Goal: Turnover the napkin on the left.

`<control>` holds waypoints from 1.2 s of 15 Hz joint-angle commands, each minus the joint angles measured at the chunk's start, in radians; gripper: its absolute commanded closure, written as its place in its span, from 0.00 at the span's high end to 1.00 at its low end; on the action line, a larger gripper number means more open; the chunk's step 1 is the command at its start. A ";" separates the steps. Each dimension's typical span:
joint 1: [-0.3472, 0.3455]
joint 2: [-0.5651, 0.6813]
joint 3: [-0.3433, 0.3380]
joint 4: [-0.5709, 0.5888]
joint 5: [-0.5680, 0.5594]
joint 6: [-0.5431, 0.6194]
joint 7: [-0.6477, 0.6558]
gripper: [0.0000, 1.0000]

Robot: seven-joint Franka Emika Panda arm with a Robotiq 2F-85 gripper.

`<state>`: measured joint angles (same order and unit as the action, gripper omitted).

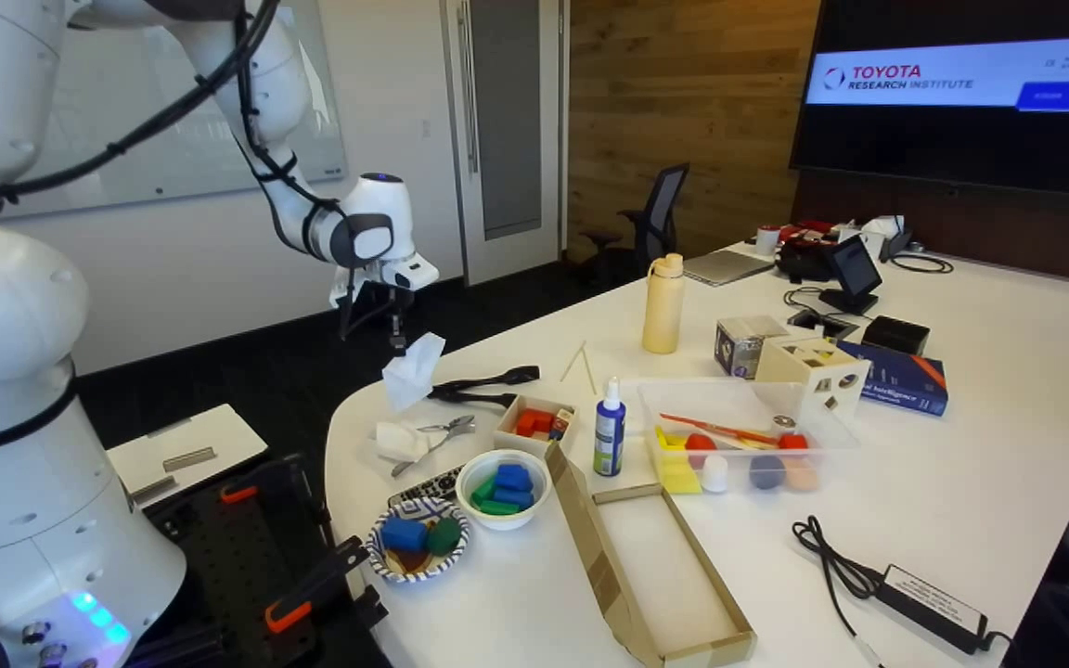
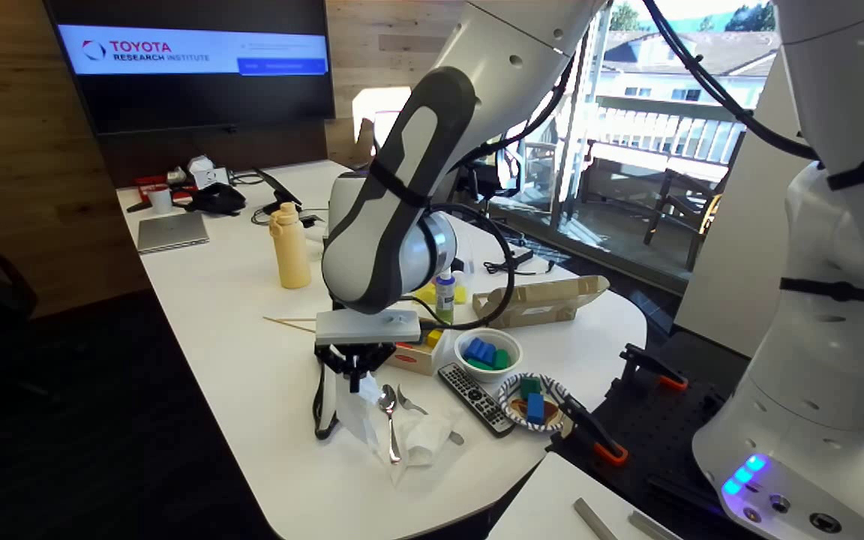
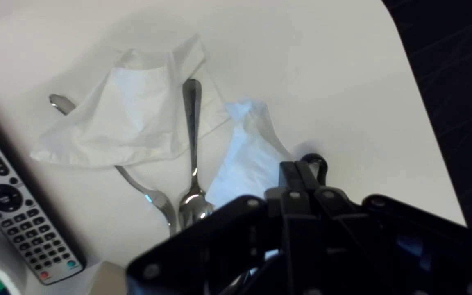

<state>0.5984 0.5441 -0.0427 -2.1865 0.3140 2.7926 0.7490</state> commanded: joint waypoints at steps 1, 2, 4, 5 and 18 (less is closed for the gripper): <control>0.146 0.031 -0.143 0.065 -0.127 -0.145 0.276 0.00; 0.134 0.046 -0.131 0.096 -0.169 -0.198 0.328 0.00; 0.090 0.088 -0.083 0.179 -0.208 -0.313 0.367 0.00; 0.068 0.119 -0.062 0.229 -0.220 -0.366 0.374 0.00; -0.121 0.489 0.117 0.724 -0.242 -0.605 0.202 0.00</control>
<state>0.4789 0.9918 0.0517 -1.5543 0.0890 2.2541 0.9738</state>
